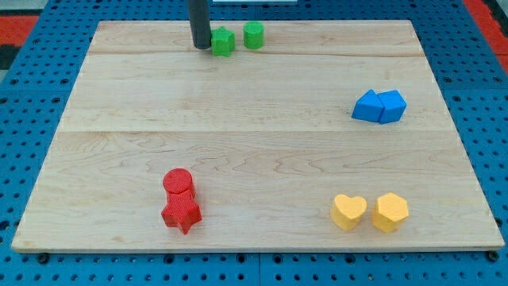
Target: Move the arm to the top right side of the blue cube
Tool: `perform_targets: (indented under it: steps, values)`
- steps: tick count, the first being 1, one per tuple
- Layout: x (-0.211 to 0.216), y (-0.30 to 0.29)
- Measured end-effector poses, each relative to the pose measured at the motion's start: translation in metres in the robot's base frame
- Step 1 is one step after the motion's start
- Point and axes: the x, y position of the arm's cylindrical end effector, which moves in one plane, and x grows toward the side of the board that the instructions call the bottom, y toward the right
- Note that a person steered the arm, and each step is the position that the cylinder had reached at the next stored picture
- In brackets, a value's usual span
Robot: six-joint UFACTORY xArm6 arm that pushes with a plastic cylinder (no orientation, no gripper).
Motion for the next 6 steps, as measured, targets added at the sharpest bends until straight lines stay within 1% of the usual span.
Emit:
perform_targets:
  steps: [1, 2, 3, 4, 5, 6]
  values:
    - [-0.017, 0.027]
    - [-0.015, 0.02]
    - [0.042, 0.029]
    - [0.059, 0.109]
    - [0.039, 0.228]
    - [0.094, 0.29]
